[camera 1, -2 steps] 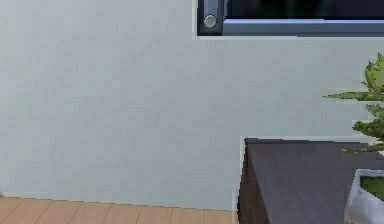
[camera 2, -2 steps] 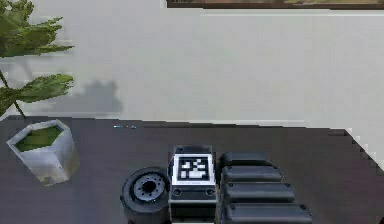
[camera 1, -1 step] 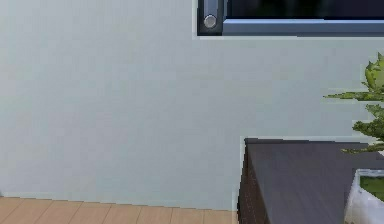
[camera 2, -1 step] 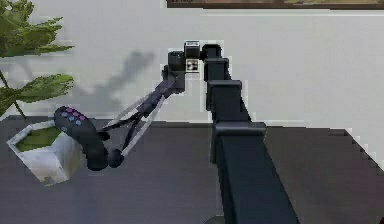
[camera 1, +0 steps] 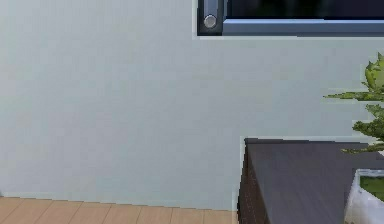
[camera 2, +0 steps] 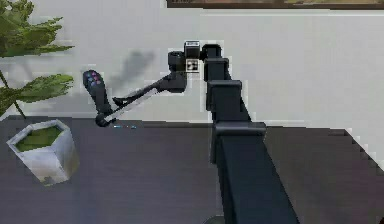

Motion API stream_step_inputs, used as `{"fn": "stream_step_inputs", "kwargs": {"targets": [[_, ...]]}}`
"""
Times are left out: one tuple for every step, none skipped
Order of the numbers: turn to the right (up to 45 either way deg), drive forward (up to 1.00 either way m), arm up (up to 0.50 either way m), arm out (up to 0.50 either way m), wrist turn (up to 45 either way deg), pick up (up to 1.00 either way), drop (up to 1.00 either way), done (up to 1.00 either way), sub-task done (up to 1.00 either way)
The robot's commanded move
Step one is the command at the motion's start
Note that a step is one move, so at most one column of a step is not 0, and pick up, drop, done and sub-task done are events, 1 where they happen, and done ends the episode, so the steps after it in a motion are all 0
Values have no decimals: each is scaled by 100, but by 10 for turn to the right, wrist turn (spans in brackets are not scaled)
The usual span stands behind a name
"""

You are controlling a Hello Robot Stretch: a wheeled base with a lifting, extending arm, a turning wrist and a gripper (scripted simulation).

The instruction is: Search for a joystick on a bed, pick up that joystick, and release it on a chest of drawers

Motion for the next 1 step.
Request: {"fn": "stream_step_inputs", "kwargs": {"targets": [[0, 0, 0, 0, 450, 0, 0, 0, 0]]}}
